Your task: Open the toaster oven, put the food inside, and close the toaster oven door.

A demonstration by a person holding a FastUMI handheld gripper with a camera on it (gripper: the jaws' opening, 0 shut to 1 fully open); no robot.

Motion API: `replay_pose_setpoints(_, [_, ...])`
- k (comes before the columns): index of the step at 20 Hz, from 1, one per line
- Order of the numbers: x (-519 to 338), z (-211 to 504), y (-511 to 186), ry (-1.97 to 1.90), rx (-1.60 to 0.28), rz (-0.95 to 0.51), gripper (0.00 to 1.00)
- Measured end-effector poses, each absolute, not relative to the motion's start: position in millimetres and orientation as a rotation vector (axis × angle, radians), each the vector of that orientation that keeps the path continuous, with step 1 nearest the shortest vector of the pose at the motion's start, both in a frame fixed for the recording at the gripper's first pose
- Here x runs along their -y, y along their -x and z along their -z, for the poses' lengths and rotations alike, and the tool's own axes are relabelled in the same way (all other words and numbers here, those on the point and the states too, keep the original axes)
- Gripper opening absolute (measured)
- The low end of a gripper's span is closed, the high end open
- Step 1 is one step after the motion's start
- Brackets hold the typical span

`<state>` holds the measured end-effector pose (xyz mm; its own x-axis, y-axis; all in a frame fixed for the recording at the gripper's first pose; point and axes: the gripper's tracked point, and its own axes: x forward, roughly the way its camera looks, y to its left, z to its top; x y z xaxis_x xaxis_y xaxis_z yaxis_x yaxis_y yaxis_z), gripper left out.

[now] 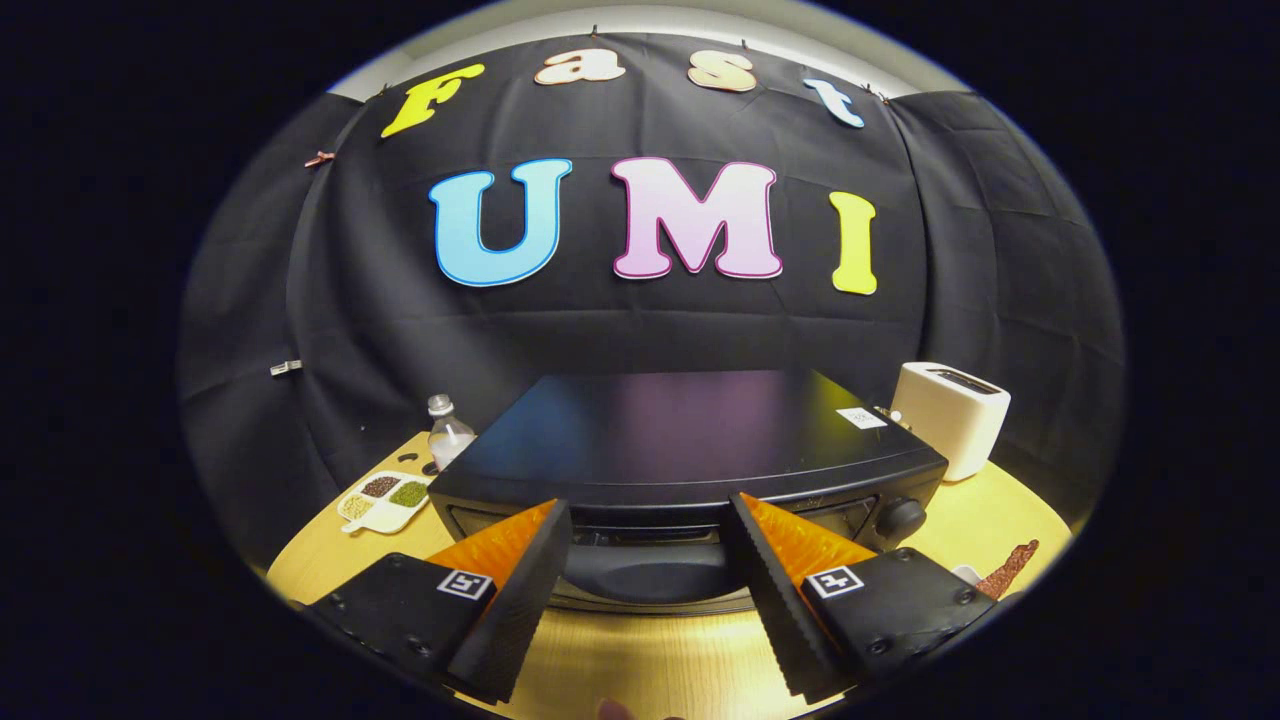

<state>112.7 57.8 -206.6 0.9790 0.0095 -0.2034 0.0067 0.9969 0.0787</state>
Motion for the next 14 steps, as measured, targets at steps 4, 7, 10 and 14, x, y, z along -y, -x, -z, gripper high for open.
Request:
replay_pose_setpoints(4, [-56,212,-91,-0.093,-0.199,0.022,0.98])
replay_pose_setpoints(7, [-57,221,-70,-0.111,-0.21,0.028,0.98])
replay_pose_setpoints(10, [-57,235,-45,-0.131,-0.244,0.024,0.97])
replay_pose_setpoints(14, [-59,265,-17,-0.153,-0.313,0.026,0.97])
